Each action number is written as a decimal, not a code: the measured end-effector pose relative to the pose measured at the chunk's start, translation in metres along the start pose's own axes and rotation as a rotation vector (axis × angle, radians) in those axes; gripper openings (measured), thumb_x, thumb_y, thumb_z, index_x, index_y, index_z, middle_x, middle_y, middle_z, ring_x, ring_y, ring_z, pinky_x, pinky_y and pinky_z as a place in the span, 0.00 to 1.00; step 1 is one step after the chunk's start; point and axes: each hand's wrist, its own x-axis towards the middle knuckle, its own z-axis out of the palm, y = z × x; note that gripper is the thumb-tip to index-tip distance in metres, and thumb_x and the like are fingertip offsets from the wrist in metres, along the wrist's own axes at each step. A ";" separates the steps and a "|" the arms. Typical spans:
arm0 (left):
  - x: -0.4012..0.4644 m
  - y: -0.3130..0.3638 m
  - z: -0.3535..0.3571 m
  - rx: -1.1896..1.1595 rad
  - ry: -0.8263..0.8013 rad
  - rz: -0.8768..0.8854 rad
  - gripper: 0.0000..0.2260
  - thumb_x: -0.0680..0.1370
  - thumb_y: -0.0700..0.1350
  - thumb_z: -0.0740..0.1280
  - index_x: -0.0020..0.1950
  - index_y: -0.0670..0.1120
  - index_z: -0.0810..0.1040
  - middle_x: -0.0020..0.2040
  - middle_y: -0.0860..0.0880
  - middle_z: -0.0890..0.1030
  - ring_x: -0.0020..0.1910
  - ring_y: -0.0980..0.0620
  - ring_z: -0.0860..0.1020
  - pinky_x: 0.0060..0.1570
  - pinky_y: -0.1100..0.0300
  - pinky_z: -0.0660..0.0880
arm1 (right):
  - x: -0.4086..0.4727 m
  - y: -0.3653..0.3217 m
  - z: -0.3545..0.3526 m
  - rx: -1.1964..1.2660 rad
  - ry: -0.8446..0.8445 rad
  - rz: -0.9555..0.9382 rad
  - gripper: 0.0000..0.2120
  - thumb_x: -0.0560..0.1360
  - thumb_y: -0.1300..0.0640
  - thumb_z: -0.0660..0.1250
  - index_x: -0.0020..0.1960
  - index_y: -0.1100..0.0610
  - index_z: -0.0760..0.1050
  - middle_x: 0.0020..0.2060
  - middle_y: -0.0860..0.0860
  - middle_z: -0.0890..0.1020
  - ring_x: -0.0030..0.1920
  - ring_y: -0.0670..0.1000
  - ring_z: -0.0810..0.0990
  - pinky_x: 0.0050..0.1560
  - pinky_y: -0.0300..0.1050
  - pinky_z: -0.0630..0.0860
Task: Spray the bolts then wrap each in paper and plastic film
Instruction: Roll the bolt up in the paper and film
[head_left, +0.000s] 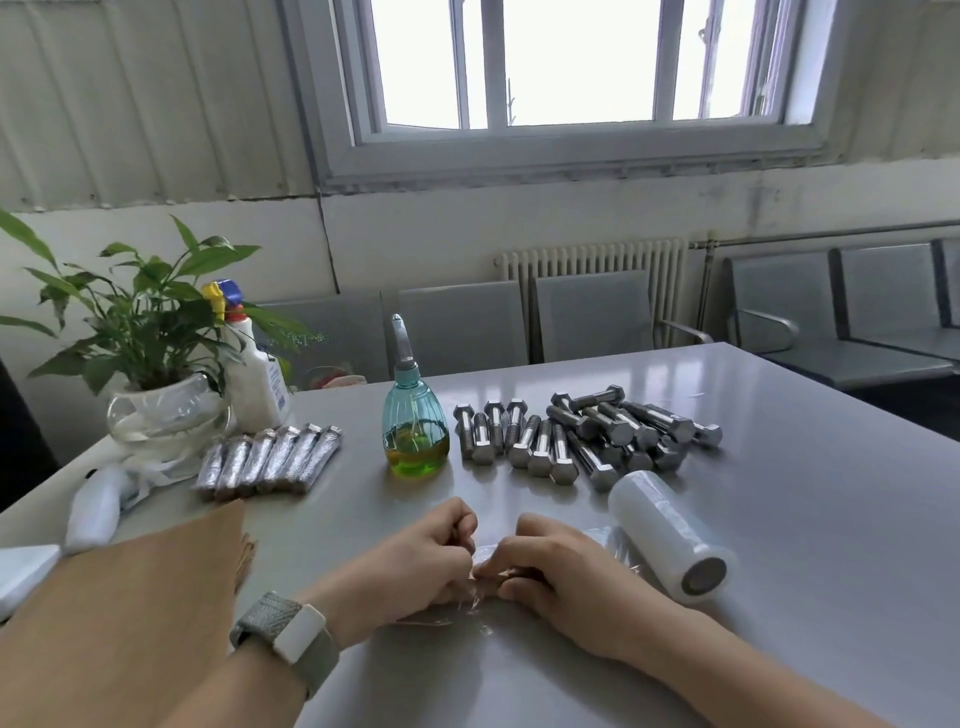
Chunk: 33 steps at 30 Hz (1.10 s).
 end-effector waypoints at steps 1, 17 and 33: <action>-0.002 -0.001 0.000 -0.007 0.017 0.013 0.14 0.73 0.26 0.53 0.44 0.46 0.64 0.39 0.44 0.66 0.23 0.55 0.61 0.21 0.67 0.59 | 0.000 0.000 0.000 0.008 0.000 0.006 0.10 0.78 0.56 0.67 0.58 0.47 0.81 0.45 0.45 0.71 0.46 0.45 0.73 0.48 0.28 0.63; -0.019 -0.028 -0.015 0.824 0.305 0.504 0.06 0.73 0.55 0.73 0.49 0.57 0.83 0.44 0.62 0.80 0.46 0.61 0.76 0.52 0.59 0.72 | 0.003 0.000 0.000 0.059 -0.006 0.054 0.08 0.77 0.57 0.69 0.54 0.49 0.81 0.49 0.48 0.77 0.48 0.47 0.77 0.52 0.36 0.71; -0.011 -0.039 -0.005 0.696 0.309 0.349 0.10 0.72 0.51 0.75 0.49 0.54 0.76 0.45 0.58 0.77 0.47 0.57 0.73 0.49 0.63 0.69 | 0.021 -0.016 0.003 -0.159 -0.007 0.099 0.12 0.75 0.41 0.67 0.54 0.44 0.77 0.50 0.45 0.78 0.50 0.48 0.78 0.44 0.43 0.69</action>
